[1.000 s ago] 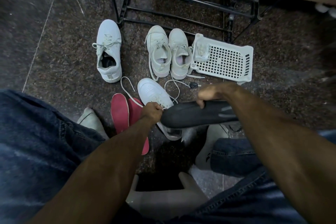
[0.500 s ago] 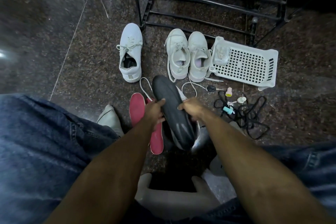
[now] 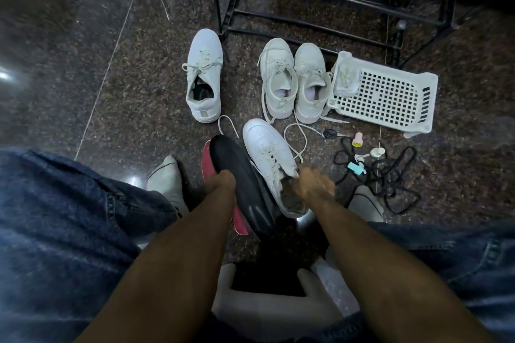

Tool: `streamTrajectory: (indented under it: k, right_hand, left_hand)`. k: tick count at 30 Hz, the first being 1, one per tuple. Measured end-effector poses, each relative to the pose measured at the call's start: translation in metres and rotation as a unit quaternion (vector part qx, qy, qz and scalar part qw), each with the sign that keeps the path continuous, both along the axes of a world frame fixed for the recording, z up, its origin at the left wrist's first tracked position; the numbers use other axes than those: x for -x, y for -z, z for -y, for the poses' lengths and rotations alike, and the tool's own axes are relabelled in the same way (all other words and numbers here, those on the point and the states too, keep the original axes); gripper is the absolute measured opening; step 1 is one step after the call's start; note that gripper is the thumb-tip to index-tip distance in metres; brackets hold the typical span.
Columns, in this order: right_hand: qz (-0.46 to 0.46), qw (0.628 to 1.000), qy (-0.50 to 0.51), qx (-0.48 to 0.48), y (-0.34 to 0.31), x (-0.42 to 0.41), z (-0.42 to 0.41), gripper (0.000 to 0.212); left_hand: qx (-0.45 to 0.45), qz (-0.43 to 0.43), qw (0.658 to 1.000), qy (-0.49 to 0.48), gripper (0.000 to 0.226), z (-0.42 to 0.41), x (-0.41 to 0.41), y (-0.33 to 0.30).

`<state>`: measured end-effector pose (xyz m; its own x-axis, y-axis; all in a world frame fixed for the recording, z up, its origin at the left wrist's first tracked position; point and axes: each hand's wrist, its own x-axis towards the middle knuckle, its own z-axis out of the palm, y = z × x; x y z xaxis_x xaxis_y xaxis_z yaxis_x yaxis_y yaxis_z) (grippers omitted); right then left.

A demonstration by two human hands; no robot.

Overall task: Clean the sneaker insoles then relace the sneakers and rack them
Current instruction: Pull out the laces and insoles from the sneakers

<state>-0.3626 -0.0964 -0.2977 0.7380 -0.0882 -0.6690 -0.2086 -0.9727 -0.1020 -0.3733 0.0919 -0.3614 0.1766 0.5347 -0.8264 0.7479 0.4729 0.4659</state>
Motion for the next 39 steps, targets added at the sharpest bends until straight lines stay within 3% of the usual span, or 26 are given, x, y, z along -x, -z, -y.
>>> streamTrajectory:
  k: [2, 6, 10, 13, 16, 19, 22, 25, 27, 30, 34, 37, 39]
  right_hand:
    - [0.010, 0.998, -0.055, -0.006, -0.004, -0.013, 0.009, 0.023]
    - [-0.013, 0.991, -0.117, -0.056, -0.032, -0.062, 0.036, 0.021]
    - [0.015, 0.988, -0.096, -0.119, -0.078, -0.113, 0.058, 0.017]
    - [0.046, 0.984, -0.081, -0.150, -0.105, -0.136, 0.061, 0.015]
    - [0.076, 0.979, -0.055, -0.182, -0.112, -0.145, 0.055, 0.020]
    - [0.084, 0.972, -0.018, -0.219, -0.104, -0.138, 0.045, 0.024]
    - [0.095, 0.966, 0.008, -0.239, -0.086, -0.126, 0.034, 0.038]
    - [0.097, 0.965, 0.035, -0.242, -0.069, -0.117, 0.023, 0.045]
    - [0.104, 0.963, 0.044, -0.244, -0.060, -0.116, 0.014, 0.043]
    - [0.123, 0.953, 0.061, -0.271, -0.057, -0.123, -0.001, 0.035]
    - [0.165, 0.927, 0.103, -0.322, -0.068, -0.147, -0.032, 0.042]
    - [0.148, 0.931, 0.122, -0.310, -0.068, -0.171, -0.060, 0.029]
    - [0.111, 0.941, 0.124, -0.293, -0.063, -0.185, -0.075, 0.020]
  left_hand:
    - [0.023, -0.027, 0.999, 0.018, 0.037, -0.003, -0.002, 0.006]
    - [0.076, -0.055, 0.985, 0.144, 0.042, -0.014, -0.003, 0.008]
    - [0.082, -0.081, 0.975, 0.189, 0.039, -0.005, 0.003, -0.013]
    - [0.131, -0.109, 0.949, 0.267, 0.029, 0.010, 0.006, -0.031]
    - [0.175, -0.080, 0.928, 0.320, 0.017, 0.028, 0.004, -0.044]
    - [0.180, -0.052, 0.928, 0.323, 0.022, 0.037, -0.006, -0.050]
    - [0.106, -0.027, 0.938, 0.330, 0.024, 0.021, -0.022, -0.040]
    - [0.016, -0.005, 0.954, 0.300, 0.005, -0.009, -0.037, -0.015]
    - [-0.031, 0.006, 0.966, 0.257, 0.015, -0.030, -0.044, 0.009]
    - [-0.146, 0.017, 0.970, 0.192, 0.033, -0.040, -0.061, -0.029]
    - [-0.293, 0.066, 0.918, 0.257, 0.040, -0.049, -0.093, -0.061]
    - [-0.387, 0.042, 0.836, 0.387, 0.044, -0.051, -0.113, -0.060]
    - [-0.401, -0.004, 0.783, 0.475, 0.040, -0.057, -0.126, -0.054]
